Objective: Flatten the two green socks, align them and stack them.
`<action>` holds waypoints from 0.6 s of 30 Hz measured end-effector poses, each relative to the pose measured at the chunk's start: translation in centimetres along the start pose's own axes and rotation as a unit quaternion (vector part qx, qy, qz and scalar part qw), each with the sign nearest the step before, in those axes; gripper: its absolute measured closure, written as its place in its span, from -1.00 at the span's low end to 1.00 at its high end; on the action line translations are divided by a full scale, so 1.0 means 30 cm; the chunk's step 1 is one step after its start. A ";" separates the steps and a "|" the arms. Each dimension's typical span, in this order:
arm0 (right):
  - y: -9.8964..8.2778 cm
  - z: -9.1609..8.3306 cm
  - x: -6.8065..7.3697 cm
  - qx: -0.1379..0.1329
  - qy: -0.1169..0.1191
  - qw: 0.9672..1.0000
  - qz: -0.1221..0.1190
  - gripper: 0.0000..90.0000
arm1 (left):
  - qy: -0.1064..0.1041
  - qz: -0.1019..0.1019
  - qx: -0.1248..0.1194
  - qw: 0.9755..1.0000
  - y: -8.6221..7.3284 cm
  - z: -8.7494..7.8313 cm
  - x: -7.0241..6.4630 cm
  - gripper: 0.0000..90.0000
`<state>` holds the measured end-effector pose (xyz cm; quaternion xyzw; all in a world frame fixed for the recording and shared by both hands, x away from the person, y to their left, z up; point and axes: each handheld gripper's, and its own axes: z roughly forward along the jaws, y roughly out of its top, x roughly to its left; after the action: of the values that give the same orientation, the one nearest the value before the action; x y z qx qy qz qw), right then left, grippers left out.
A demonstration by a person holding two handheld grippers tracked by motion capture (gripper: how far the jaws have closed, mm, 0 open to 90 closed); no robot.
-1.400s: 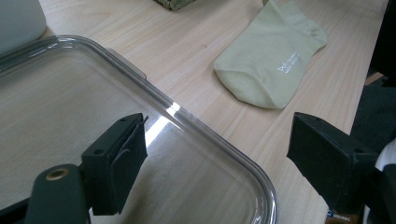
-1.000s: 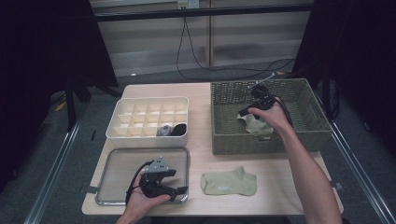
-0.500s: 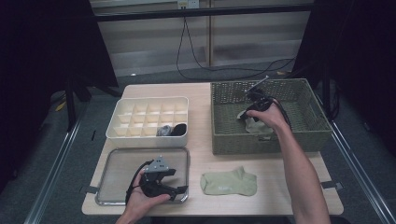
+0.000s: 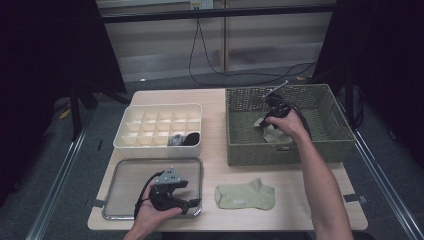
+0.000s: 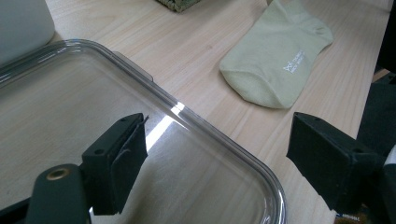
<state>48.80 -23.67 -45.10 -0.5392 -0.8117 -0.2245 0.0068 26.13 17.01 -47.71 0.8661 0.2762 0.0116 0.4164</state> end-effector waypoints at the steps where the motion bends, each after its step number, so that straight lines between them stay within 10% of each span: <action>1: -0.001 -0.002 0.000 -0.004 -0.002 1.000 -0.003 0.93 | 0.001 0.000 0.000 1.000 0.000 0.000 0.000 -0.57; 18: -0.004 -0.092 0.033 -0.083 0.031 0.996 -0.018 0.96 | 0.004 -0.003 -0.004 1.000 -0.002 -0.003 0.004 -0.57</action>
<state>47.64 -23.87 -42.42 -0.5156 -0.7994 -0.3078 -0.0166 26.17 17.14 -47.73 0.8636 0.2801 0.0152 0.4190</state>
